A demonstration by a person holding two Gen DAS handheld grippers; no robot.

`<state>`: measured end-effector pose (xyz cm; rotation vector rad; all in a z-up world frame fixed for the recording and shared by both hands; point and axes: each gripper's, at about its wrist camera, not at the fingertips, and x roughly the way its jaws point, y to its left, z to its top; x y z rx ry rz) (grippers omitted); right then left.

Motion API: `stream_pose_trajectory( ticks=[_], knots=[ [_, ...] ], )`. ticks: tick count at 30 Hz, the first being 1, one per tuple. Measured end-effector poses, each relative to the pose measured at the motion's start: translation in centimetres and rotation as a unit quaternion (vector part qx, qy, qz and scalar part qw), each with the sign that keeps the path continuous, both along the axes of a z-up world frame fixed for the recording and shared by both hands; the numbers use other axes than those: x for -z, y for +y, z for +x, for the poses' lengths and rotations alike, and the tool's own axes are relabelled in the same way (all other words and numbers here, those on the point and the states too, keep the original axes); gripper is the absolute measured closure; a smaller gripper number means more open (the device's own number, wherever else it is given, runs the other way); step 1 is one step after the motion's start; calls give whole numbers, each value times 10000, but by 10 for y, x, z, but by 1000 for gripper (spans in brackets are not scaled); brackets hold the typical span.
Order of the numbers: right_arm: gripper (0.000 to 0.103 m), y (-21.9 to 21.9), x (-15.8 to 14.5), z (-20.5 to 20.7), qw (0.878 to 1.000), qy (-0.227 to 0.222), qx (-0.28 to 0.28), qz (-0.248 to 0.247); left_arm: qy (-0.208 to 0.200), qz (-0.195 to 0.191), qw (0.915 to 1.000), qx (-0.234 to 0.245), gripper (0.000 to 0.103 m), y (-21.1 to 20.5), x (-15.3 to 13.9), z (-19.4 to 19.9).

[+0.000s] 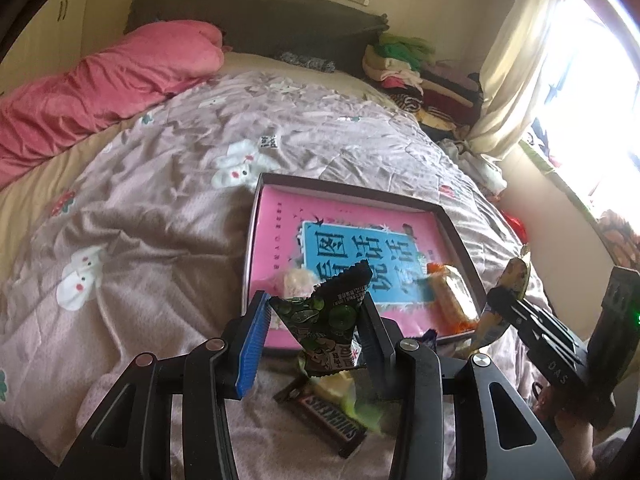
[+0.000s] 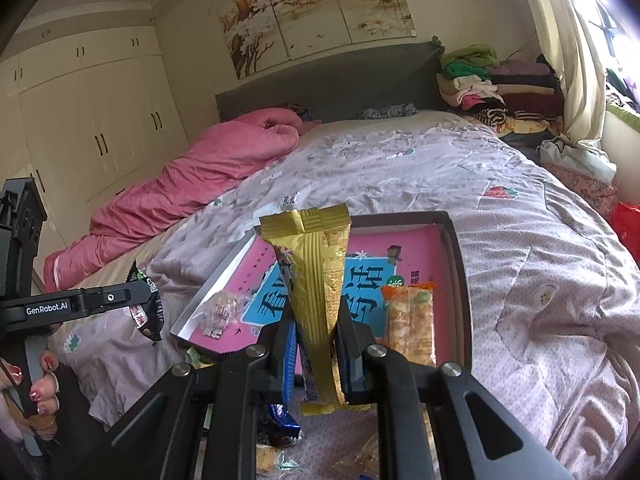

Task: Organize snacks
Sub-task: 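Lift the gold packet with the right tool while the left tool carries the green packet over the tray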

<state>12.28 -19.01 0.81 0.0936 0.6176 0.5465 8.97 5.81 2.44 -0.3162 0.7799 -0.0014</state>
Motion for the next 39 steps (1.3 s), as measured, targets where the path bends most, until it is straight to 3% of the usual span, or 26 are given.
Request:
stream_pose_trajectory(
  ticks=[13, 39],
  knots=[
    [86, -9, -7, 8, 9998, -67, 108, 143, -50, 78, 9998, 150, 58, -24, -4, 26],
    [86, -8, 3, 26, 9994, 88, 212, 272, 119, -23, 9997, 231, 58, -33, 22, 61]
  ],
)
